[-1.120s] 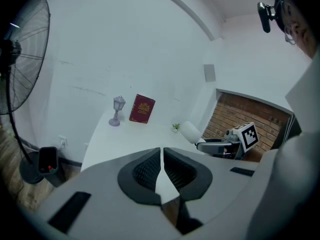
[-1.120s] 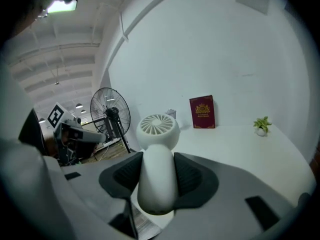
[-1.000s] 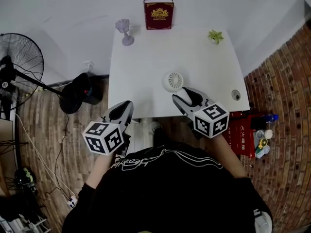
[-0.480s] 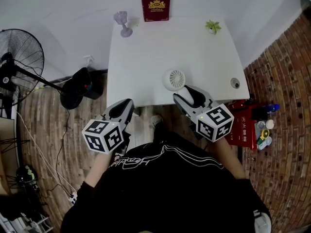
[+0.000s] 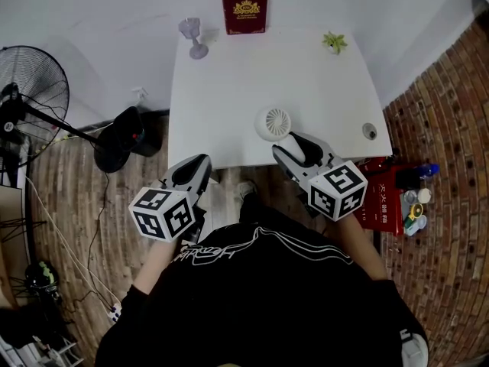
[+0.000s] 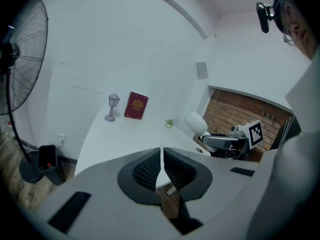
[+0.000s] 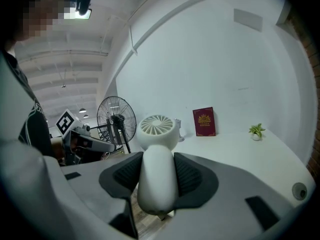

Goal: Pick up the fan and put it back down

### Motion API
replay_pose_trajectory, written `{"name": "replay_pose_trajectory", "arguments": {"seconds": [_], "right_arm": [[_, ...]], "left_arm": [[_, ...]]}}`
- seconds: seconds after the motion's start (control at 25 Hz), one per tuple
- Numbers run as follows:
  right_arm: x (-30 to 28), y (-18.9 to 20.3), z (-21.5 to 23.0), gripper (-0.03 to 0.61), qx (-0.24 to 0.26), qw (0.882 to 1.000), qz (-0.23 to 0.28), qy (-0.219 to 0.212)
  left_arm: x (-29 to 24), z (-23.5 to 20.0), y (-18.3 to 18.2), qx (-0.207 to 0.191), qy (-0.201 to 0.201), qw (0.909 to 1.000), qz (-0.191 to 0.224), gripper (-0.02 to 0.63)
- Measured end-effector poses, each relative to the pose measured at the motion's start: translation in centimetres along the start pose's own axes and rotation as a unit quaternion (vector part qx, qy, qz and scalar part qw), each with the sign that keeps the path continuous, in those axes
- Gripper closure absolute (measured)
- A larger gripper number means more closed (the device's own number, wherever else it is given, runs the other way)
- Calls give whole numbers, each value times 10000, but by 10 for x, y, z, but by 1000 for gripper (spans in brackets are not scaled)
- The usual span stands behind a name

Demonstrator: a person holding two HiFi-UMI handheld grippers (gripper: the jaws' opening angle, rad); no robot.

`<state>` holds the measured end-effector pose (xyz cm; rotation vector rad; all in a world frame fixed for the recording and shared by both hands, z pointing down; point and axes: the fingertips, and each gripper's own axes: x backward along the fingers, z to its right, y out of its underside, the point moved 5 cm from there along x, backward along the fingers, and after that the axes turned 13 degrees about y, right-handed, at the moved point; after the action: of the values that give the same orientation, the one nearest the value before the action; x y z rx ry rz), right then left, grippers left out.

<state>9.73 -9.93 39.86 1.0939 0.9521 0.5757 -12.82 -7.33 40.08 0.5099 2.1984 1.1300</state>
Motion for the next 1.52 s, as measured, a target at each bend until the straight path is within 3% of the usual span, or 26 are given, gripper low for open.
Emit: {"name": "replay_pose_trajectory", "arguments": {"seconds": [0.36,0.84,1.24,1.52], "right_arm": [[-36,-10,14,385,118,9997,-196,21],[-117,-7,43,385,362,9957,-850,72],[-181,25,69,385,880,9846,-1504,114],[-213,59,84,385,906,9751,-2019,157]], "left_arm": [[-12,-18,-18,55,-3,10000,62,571],[-30,-68,-53,194,-214,9993,223,571],[-31,-108,-80,246,-511,9977,381,571],[-40,-128,-79,343,-575,9971,348,571]]}}
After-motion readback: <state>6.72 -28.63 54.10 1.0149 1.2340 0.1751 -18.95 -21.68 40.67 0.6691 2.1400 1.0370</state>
